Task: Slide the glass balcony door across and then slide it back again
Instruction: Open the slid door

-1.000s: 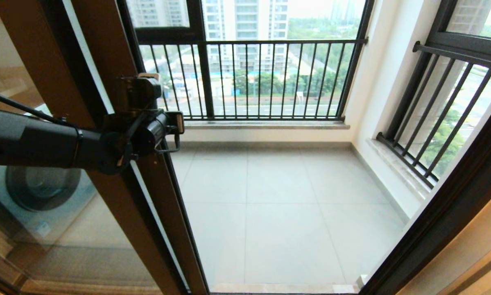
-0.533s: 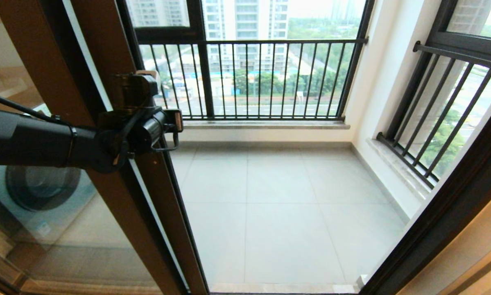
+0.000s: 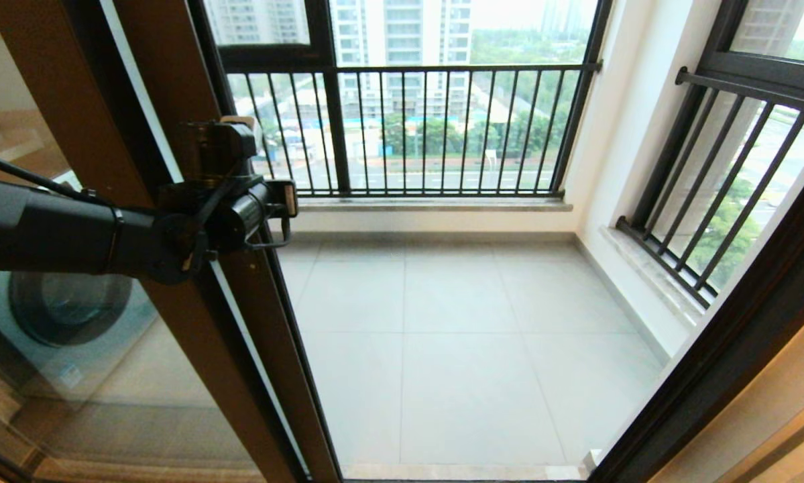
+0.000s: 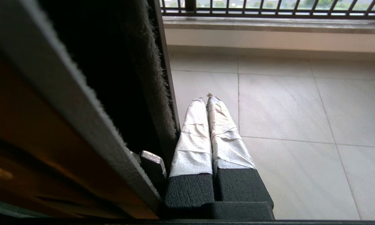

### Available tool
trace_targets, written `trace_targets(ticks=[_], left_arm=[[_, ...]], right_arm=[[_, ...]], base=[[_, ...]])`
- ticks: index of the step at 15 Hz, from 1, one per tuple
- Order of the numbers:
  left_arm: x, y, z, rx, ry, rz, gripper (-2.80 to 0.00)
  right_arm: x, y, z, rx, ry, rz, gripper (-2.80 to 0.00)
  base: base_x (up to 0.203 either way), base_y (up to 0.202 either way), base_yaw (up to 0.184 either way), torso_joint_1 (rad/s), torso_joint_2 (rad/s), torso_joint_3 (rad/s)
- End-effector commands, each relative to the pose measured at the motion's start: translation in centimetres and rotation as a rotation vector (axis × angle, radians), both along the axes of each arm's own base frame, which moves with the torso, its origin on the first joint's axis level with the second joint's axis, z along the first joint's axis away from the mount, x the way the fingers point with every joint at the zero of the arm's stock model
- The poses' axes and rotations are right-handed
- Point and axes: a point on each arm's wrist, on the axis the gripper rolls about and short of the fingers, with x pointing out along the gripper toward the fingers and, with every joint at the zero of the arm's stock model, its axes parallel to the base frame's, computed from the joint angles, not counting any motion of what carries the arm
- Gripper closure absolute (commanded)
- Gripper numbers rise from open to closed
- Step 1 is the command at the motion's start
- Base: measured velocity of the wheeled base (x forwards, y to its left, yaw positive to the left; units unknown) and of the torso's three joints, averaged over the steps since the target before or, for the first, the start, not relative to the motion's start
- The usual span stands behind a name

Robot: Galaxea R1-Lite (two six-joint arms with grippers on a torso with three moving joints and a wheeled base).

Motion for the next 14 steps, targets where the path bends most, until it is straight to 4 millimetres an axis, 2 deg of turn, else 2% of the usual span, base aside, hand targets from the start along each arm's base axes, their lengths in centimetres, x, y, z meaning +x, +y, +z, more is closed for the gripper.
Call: trace_targets(ticks=[1, 10, 12, 14], left_arm=[[0.2, 0.4, -0.2, 0.001, 0.003, 0.016, 0.0], [0.1, 0.9, 0.1, -0.003, -0.006, 0.025, 0.0], [-1.0, -0.3, 1.5, -0.016, -0.045, -0.015, 0.0], [-3.2, -2.1, 3.6, -0.039, -0.095, -0.103, 0.0]], right_arm=[[0.0, 0.0, 0.0, -0.001, -0.001, 0.001, 0.0], [0.0, 0.0, 0.0, 0.001, -0.001, 0.001, 0.0], [0.0, 0.0, 0.0, -0.001, -0.001, 0.001, 0.0], [0.0, 0.0, 0.0, -0.001, -0.001, 0.001, 0.0]], base=[[0.0, 0.0, 0.0, 0.0, 0.0, 0.0], [0.0, 0.0, 0.0, 0.0, 0.0, 0.0], [0.0, 0.0, 0.0, 0.0, 0.0, 0.0], [0.0, 0.0, 0.0, 0.0, 0.0, 0.0]])
